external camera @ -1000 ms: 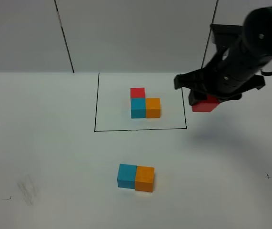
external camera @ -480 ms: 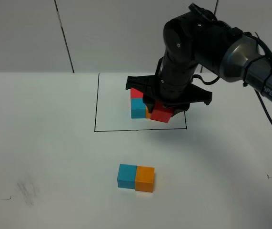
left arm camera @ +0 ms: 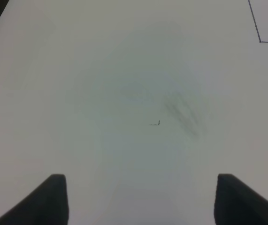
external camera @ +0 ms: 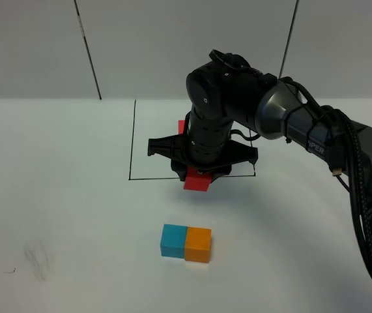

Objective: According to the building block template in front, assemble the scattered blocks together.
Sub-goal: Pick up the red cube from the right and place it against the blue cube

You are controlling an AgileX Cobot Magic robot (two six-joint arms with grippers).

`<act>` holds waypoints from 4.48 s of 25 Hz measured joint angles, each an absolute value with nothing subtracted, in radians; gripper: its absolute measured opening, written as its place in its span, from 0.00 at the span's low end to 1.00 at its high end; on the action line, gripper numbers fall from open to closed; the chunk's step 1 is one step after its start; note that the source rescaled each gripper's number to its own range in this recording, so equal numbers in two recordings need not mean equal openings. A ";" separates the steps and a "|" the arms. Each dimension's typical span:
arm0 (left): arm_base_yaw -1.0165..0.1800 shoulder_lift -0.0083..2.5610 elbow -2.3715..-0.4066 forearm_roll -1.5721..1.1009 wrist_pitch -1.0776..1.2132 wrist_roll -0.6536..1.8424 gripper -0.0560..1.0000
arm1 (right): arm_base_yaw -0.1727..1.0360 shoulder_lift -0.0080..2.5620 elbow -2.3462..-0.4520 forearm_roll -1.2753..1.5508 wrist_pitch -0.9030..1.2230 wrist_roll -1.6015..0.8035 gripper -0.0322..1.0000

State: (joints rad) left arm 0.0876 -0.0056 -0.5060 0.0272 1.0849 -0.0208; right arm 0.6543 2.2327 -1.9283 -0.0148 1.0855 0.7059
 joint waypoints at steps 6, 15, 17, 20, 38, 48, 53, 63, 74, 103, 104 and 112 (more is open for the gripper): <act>0.088 -0.006 -0.506 0.027 1.085 -0.021 0.70 | 0.654 2.246 -1.933 0.031 1.077 0.692 0.03; 0.088 -0.006 -0.506 0.027 1.085 -0.021 0.70 | 0.687 2.267 -1.934 0.070 1.037 0.706 0.03; 0.088 -0.006 -0.506 0.027 1.085 -0.021 0.70 | 0.692 2.278 -1.934 0.069 1.030 0.726 0.03; 0.088 -0.006 -0.506 0.027 1.085 -0.020 0.70 | 0.693 2.296 -1.934 0.064 1.027 0.759 0.03; 0.088 -0.006 -0.506 0.030 1.085 -0.020 0.70 | 0.733 2.324 -1.934 -0.055 1.053 0.883 0.03; 0.088 -0.006 -0.506 0.030 1.085 -0.020 0.70 | 0.741 2.324 -1.934 -0.036 1.055 0.880 0.03; 0.088 -0.006 -0.506 0.058 1.085 -0.020 0.70 | 0.751 2.324 -1.934 -0.037 1.055 0.880 0.03; 0.088 -0.006 -0.506 0.103 1.085 -0.020 0.70 | 0.753 2.357 -1.934 -0.021 1.070 0.880 0.03; 0.088 -0.006 -0.506 0.103 1.083 -0.020 0.70 | 0.753 2.388 -1.934 -0.020 1.088 0.881 0.03; 0.088 -0.006 -0.506 0.105 1.078 -0.021 0.70 | 0.753 2.405 -1.934 -0.014 1.074 0.843 0.03; 0.088 -0.006 -0.506 0.105 1.078 -0.021 0.70 | 0.753 2.405 -1.934 -0.014 1.074 0.846 0.03; 0.088 -0.006 -0.506 0.105 1.078 -0.021 0.70 | 0.753 2.407 -1.934 -0.013 1.058 0.804 0.11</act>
